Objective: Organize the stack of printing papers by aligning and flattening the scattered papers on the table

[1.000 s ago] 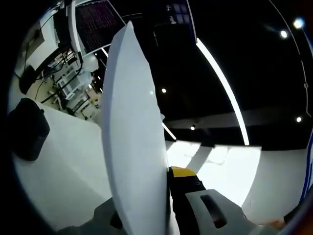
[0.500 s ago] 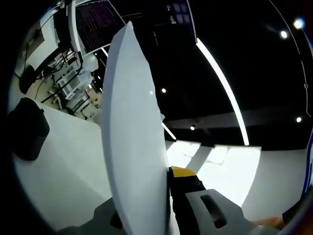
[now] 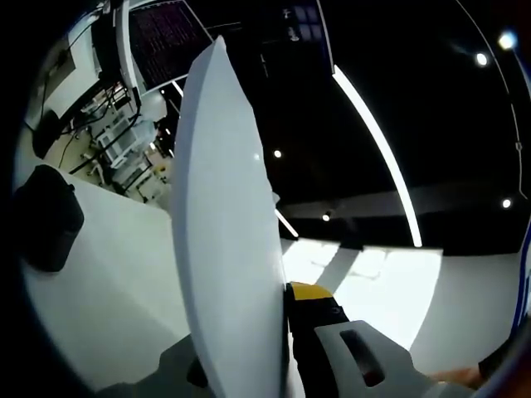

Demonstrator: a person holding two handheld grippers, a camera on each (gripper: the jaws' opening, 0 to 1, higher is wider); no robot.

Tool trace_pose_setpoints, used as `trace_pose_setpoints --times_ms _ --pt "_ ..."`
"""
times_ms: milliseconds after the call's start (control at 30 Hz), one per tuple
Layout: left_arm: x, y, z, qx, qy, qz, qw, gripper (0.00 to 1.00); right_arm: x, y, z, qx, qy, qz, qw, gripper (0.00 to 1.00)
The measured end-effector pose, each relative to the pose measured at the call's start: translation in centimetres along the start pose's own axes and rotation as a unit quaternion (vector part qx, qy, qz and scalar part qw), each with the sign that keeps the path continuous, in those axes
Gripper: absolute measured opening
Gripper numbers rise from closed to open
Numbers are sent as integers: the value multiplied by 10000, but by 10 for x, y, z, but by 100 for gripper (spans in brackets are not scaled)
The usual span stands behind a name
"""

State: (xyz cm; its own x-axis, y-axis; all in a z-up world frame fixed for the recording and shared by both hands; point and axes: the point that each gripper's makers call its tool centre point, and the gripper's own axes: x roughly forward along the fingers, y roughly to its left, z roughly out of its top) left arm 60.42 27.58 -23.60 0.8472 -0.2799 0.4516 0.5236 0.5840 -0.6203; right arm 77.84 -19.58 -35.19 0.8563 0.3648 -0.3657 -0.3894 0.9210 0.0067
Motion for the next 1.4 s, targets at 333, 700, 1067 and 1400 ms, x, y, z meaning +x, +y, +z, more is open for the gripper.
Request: trace_pose_setpoints --times_ms 333,700,1067,1400 --pt "1 1 0 1 6 10 10000 7 3 13 -1 -92 -54 264 9996 54" --pt "1 2 0 0 11 16 10000 7 11 24 6 -728 -247 487 9959 31" --pt "1 5 2 -11 5 8 10000 7 10 27 6 -700 -189 531 9960 28" --pt "1 6 2 -7 1 4 10000 7 8 29 5 -537 -121 530 9971 26"
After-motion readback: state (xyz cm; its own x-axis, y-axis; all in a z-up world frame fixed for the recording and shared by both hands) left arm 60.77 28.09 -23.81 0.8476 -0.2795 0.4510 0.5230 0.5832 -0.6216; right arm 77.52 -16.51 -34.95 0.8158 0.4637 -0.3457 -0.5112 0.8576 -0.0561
